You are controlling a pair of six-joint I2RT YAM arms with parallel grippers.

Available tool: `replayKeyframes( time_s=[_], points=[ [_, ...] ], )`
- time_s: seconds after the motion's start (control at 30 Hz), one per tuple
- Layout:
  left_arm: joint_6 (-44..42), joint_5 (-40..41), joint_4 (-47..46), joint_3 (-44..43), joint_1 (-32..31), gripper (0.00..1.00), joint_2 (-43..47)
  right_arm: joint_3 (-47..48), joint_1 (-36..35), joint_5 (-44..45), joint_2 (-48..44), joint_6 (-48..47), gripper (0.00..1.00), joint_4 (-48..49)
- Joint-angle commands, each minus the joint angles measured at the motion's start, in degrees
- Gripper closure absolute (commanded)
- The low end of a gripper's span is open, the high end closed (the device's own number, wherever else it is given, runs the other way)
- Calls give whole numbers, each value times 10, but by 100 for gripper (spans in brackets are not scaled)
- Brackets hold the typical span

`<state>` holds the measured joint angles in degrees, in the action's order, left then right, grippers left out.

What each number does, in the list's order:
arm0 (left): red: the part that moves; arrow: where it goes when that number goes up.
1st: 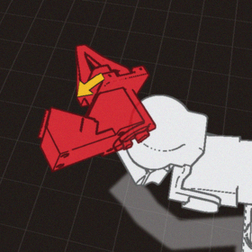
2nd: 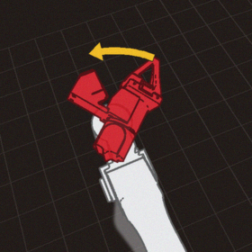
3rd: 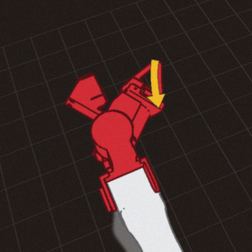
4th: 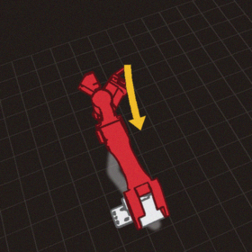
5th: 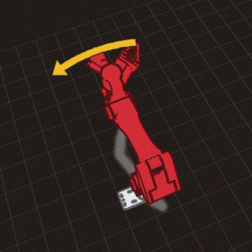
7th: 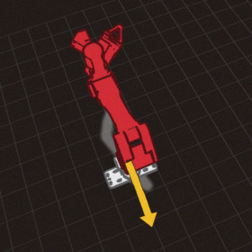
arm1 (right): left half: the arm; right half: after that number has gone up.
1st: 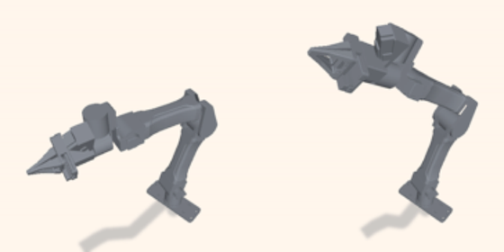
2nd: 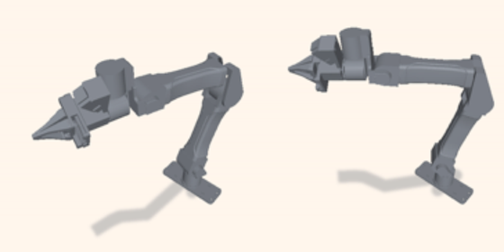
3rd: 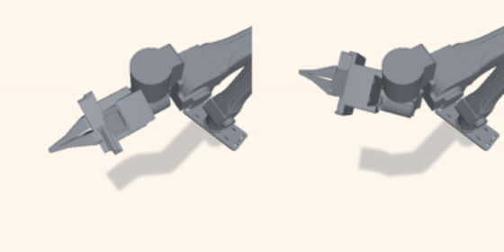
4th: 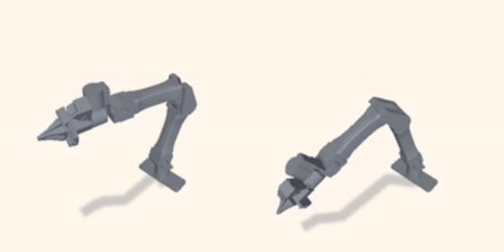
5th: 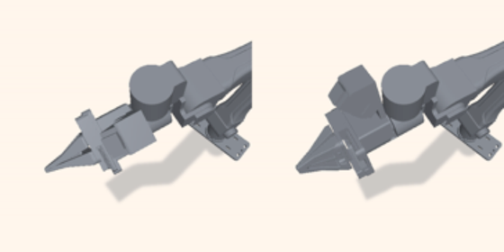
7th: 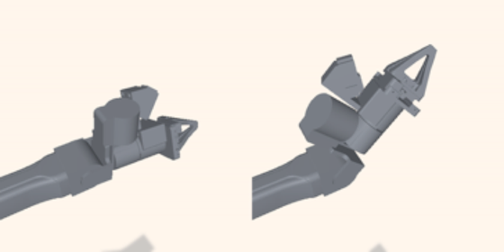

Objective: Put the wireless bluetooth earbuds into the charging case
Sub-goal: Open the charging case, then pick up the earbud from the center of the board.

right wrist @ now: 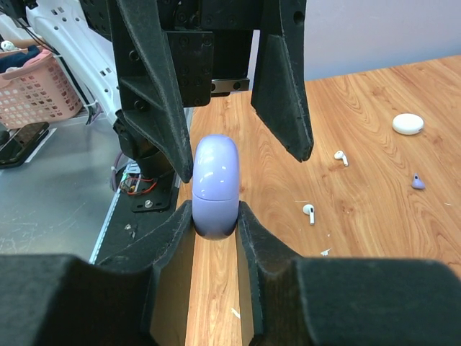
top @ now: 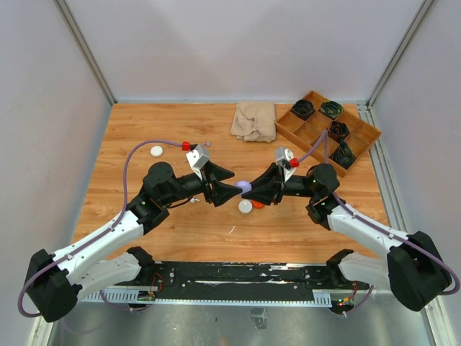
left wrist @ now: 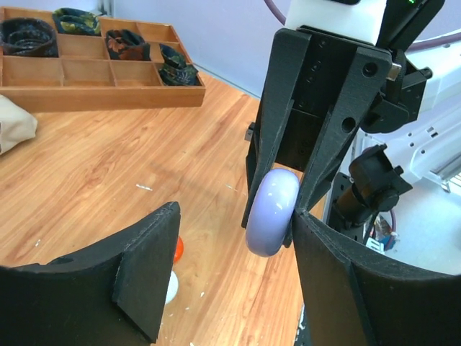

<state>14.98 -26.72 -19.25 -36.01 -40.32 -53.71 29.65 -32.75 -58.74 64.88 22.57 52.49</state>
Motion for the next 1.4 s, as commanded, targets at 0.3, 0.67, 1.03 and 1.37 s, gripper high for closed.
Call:
replayKeyframes(
  time_s=[0.3,0.67,1.03,1.37],
  points=[
    [-1,81,31,-48,2,31,0,7,-10,-22,-26,-27,99,-6],
    [11,132,65,-52,10,28,9,9,-9,34,-39,-107,99,-113],
    [11,307,215,-85,60,28,-42,-25,-9,158,-71,-214,99,-224],
    [8,281,232,-133,173,28,-179,-52,-8,179,-69,-220,99,-201]
  ],
)
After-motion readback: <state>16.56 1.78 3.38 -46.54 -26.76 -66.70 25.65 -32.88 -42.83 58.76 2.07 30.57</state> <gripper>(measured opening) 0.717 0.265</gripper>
